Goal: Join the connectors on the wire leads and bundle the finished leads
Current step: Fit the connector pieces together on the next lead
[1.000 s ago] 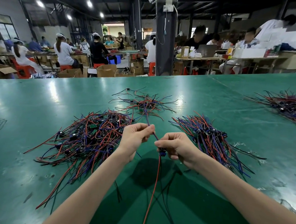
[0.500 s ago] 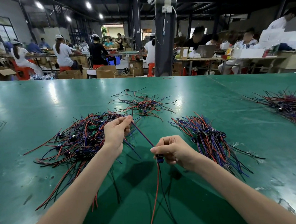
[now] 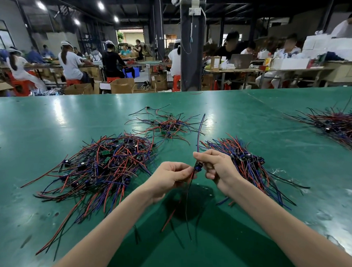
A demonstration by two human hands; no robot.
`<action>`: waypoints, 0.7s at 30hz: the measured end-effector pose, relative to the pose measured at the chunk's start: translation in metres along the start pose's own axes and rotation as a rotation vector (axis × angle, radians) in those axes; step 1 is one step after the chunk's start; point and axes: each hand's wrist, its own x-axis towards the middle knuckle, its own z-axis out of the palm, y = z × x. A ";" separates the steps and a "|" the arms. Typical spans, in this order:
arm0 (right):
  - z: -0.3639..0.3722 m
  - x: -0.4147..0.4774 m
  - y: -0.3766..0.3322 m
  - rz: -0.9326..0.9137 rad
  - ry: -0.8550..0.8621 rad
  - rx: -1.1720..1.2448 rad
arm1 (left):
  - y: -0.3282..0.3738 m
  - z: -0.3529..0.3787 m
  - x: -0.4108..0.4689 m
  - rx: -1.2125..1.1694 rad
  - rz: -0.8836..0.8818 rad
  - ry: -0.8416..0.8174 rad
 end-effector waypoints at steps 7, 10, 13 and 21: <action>0.000 0.004 0.004 -0.075 0.045 -0.038 | -0.002 0.000 -0.002 0.032 -0.011 -0.055; 0.000 0.005 0.005 -0.087 0.053 -0.063 | -0.002 0.002 -0.003 0.052 -0.028 -0.086; 0.001 0.004 0.006 -0.089 0.050 -0.089 | -0.002 0.001 -0.004 0.028 -0.056 -0.088; 0.003 -0.001 0.004 0.002 0.047 -0.133 | 0.005 -0.005 0.000 -0.052 0.011 0.125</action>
